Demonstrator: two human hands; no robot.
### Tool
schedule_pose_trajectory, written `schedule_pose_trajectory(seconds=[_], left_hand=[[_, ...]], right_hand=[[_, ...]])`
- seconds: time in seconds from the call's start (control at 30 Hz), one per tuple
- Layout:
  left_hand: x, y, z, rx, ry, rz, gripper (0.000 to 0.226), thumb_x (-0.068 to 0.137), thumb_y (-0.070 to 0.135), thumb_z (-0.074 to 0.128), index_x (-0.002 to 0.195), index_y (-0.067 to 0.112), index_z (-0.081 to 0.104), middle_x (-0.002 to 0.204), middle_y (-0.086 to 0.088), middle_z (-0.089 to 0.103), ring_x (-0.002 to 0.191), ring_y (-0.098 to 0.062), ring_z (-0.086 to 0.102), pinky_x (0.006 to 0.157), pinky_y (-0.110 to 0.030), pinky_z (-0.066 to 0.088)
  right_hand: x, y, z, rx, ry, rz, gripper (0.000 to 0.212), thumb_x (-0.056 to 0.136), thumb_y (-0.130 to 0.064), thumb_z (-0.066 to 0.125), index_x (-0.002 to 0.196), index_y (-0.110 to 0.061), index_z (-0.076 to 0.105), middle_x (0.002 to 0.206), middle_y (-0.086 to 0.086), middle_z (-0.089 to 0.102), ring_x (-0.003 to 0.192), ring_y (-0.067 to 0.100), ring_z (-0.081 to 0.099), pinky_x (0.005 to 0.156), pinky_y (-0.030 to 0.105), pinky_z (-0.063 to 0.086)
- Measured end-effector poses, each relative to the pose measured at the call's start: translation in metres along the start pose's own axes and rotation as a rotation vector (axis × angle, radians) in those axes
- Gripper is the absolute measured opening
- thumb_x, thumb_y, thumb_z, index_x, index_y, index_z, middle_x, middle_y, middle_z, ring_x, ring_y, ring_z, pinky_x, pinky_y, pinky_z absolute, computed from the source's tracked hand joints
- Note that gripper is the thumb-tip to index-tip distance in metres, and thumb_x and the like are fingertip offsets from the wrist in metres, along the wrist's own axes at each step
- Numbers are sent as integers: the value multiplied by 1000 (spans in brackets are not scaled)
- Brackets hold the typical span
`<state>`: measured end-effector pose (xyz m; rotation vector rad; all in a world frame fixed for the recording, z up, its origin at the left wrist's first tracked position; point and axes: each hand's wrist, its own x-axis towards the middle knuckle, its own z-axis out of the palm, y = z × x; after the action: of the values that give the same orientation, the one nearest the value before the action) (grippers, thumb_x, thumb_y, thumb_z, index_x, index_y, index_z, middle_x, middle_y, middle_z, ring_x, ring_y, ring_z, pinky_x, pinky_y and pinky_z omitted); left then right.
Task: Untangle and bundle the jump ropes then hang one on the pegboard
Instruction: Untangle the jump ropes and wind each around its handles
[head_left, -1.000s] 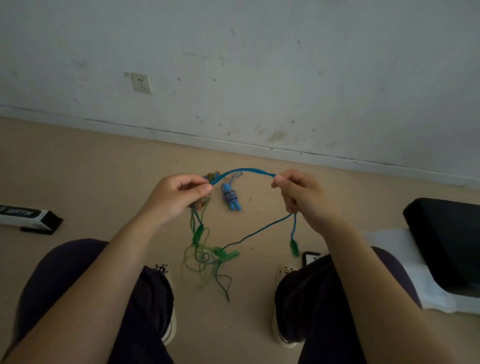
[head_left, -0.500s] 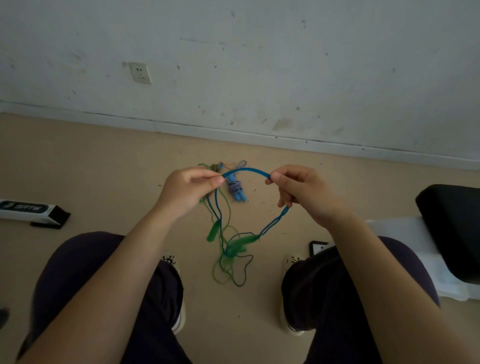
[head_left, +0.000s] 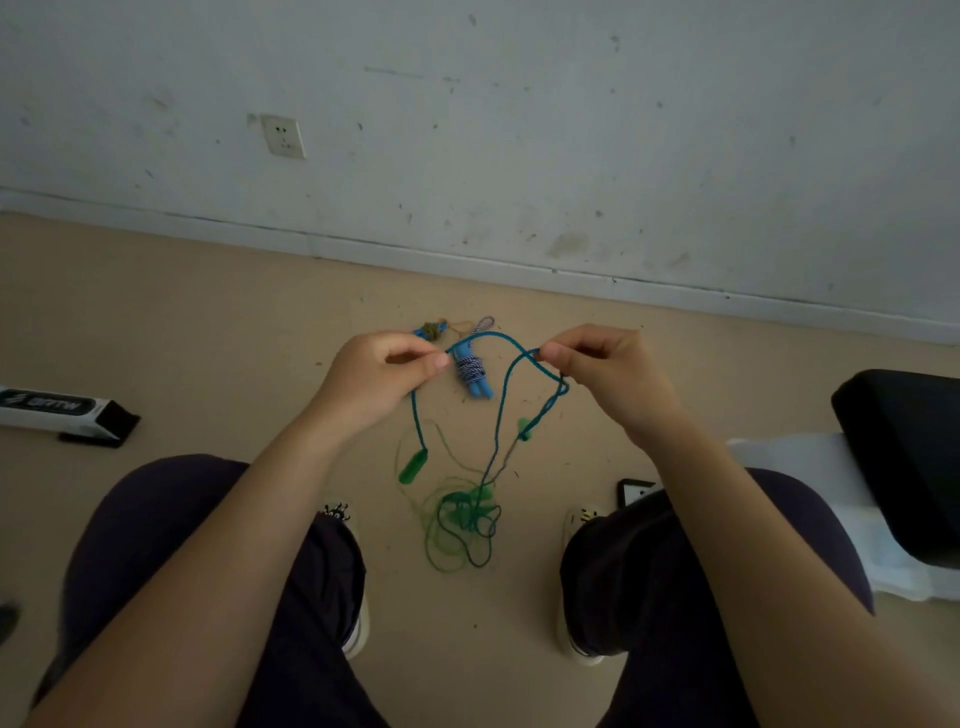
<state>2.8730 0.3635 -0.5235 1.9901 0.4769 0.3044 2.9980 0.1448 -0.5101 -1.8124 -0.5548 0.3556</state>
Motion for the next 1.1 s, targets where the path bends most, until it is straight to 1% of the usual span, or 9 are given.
schedule_pose_trajectory(seconds=[0.1, 0.23, 0.3, 0.43, 0.57, 0.73, 0.83, 0.97, 1.1], left_hand=[[-5, 6, 7, -335, -136, -82, 17, 97, 17, 63, 81, 16, 68, 59, 2, 64, 55, -11, 60, 62, -21, 54], [-7, 8, 20, -453, -259, -136, 20, 98, 20, 61, 81, 21, 70, 57, 4, 52, 46, -9, 41, 43, -20, 36], [-7, 8, 25, -390, -302, -135, 12, 92, 31, 67, 89, 22, 75, 66, 5, 57, 53, -8, 45, 45, -17, 34], [-6, 8, 29, -245, -394, -125, 27, 79, 45, 75, 97, 25, 78, 74, 15, 61, 68, 0, 50, 55, -16, 36], [-2, 5, 24, -209, -388, -74, 3, 85, 28, 77, 87, 26, 77, 77, 12, 72, 68, 2, 57, 58, -18, 39], [-2, 0, 25, -83, -375, -58, 9, 86, 12, 77, 80, 19, 74, 72, 7, 75, 65, -3, 67, 65, -24, 52], [-3, 4, 25, -353, -264, -46, 12, 89, 6, 71, 80, 13, 74, 74, -2, 76, 65, -12, 70, 63, -23, 57], [-3, 10, 21, -683, -135, -122, 4, 84, 12, 72, 84, 8, 73, 78, -7, 76, 69, -17, 74, 64, -25, 58], [-3, 12, 22, -769, -78, -133, 8, 87, 11, 70, 81, 8, 73, 78, -7, 75, 71, -17, 73, 67, -27, 61]], right_hand=[[-2, -1, 7, 36, -59, 24, 11, 88, -17, 72, 77, -19, 73, 59, 1, 59, 54, 10, 49, 52, 21, 42], [-4, -4, 19, 256, -209, 78, 10, 94, -8, 62, 84, -5, 65, 66, 6, 65, 54, 18, 59, 50, 25, 49], [-5, -8, 23, 375, -292, 107, 11, 96, -7, 57, 88, -2, 61, 71, 7, 69, 60, 18, 65, 57, 26, 55], [-7, -15, 27, 484, -316, 115, 11, 97, -6, 52, 89, -2, 57, 68, 10, 66, 59, 16, 64, 58, 24, 54], [-5, -15, 26, 456, -197, 74, 11, 98, -3, 51, 88, -6, 56, 78, 9, 60, 67, 14, 59, 61, 24, 50], [0, -10, 21, 586, -87, 91, 7, 98, -4, 52, 96, -4, 59, 84, 13, 63, 70, 19, 65, 69, 29, 57], [0, -6, 22, 493, -114, 135, 19, 94, -11, 61, 111, -3, 60, 86, 9, 70, 80, 24, 71, 77, 32, 60], [-4, 2, 31, 89, -368, 136, 35, 83, -29, 75, 113, -12, 66, 102, 5, 73, 94, 19, 71, 83, 35, 59], [-6, 5, 36, -58, -402, 113, 12, 84, -16, 75, 93, -8, 73, 82, 5, 73, 76, 15, 69, 75, 33, 59]])
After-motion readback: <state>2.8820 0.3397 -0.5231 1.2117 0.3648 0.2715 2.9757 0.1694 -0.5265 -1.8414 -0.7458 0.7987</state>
